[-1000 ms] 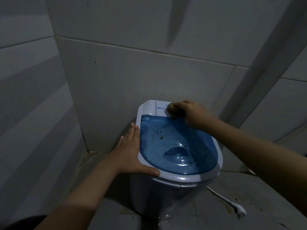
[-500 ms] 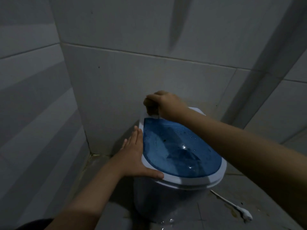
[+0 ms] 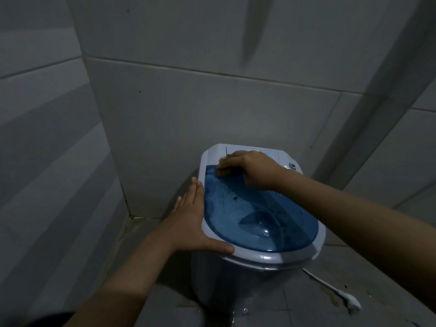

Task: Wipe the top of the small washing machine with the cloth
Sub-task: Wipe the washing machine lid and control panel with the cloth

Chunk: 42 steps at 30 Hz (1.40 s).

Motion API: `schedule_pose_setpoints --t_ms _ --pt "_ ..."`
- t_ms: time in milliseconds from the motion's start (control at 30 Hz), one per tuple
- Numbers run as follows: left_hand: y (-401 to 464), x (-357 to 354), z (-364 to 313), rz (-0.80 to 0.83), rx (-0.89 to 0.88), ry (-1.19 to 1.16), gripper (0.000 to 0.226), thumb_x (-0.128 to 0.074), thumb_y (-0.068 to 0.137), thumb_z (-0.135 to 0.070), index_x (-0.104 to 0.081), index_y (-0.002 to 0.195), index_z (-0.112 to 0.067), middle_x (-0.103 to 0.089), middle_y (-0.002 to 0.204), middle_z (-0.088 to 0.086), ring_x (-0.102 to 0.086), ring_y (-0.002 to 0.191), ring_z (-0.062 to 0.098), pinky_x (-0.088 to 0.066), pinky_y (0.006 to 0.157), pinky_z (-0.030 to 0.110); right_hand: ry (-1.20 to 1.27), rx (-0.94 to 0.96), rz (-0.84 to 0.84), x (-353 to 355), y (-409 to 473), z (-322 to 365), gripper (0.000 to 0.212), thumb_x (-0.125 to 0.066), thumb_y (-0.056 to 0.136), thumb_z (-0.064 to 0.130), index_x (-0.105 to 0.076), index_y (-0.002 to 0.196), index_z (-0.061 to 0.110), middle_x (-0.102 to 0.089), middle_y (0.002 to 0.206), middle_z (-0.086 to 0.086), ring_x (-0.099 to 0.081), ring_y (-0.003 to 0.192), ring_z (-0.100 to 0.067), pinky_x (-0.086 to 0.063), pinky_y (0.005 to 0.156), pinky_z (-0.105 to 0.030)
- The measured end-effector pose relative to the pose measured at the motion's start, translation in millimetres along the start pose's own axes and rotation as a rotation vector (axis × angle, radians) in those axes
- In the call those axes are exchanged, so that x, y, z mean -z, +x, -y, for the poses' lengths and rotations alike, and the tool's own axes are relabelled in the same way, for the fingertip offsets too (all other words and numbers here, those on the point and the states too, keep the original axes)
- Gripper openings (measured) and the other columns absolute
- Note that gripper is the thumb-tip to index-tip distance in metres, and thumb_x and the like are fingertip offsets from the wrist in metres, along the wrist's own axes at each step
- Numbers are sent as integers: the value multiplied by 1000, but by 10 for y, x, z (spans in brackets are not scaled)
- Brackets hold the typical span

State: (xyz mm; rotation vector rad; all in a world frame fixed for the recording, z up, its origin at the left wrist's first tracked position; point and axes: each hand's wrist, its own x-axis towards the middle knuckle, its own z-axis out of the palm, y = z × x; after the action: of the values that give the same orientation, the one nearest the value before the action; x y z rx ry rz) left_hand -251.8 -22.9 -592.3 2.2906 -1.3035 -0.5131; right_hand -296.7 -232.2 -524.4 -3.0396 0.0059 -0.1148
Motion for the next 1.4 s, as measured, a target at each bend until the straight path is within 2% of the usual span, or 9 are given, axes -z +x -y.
schedule_pose_setpoints --t_ms 233,433,633,767,867,1100,1200,1300,1400 --pt "-18 5 -17 -5 -4 0 149 -65 47 -80 33 141 -20 38 150 0 26 139 12 16 106 34 -34 -92 21 125 -269 -237 54 -54 75 -1 -60 115 36 -66 119 6 -59 110 -19 -48 93 -34" --pt "-22 6 -22 -2 2 -9 152 -63 43 -83 34 141 -21 38 150 1 27 138 12 15 107 35 -8 -185 59 213 -525 -485 47 -57 79 6 -60 113 39 -64 120 6 -58 107 -20 -50 91 -38" --pt "-11 9 -11 4 5 -10 153 -62 40 -85 34 141 -21 39 150 1 26 140 15 16 106 34 -174 -296 174 398 -580 -708 38 -63 81 15 -59 117 26 -66 118 -4 -59 104 -24 -47 82 -32" --pt "0 10 -8 11 -3 -1 155 -57 36 -90 35 140 -21 40 148 1 27 139 13 16 107 34 -195 -424 -7 492 -410 -766 49 -67 78 12 -52 124 17 -63 117 -14 -57 105 -31 -51 87 -42" --pt "14 0 6 8 -6 1 153 -61 41 -85 36 139 -21 41 147 0 29 137 12 17 107 33 -186 -378 -149 399 -230 -725 48 -61 84 16 -49 130 16 -60 122 -17 -57 107 -34 -49 88 -42" --pt "32 -12 33 8 -1 0 157 -55 33 -91 36 139 -20 42 148 0 29 137 10 16 108 33 -102 -382 -83 4 -111 -924 60 -62 83 10 -43 136 29 -39 149 -7 -46 128 -32 -40 102 -38" --pt "29 -3 34 18 -5 3 156 -55 34 -91 36 140 -20 42 148 0 30 137 10 16 108 33 -106 -390 -68 62 -162 -935 59 -60 82 7 -45 135 28 -41 147 -9 -46 128 -32 -41 101 -38" --pt "30 -5 35 22 -4 4 155 -54 34 -91 37 139 -21 43 147 -1 30 136 10 16 108 34 -132 -368 -76 117 -298 -884 45 -59 86 19 -52 130 23 -54 134 -14 -55 114 -34 -45 94 -39" --pt "33 -11 29 30 -8 -1 156 -54 34 -92 37 139 -21 43 146 0 29 137 11 15 109 34 -164 -381 -30 143 -519 -780 48 -57 84 7 -52 129 21 -55 130 -13 -57 110 -32 -48 89 -39"
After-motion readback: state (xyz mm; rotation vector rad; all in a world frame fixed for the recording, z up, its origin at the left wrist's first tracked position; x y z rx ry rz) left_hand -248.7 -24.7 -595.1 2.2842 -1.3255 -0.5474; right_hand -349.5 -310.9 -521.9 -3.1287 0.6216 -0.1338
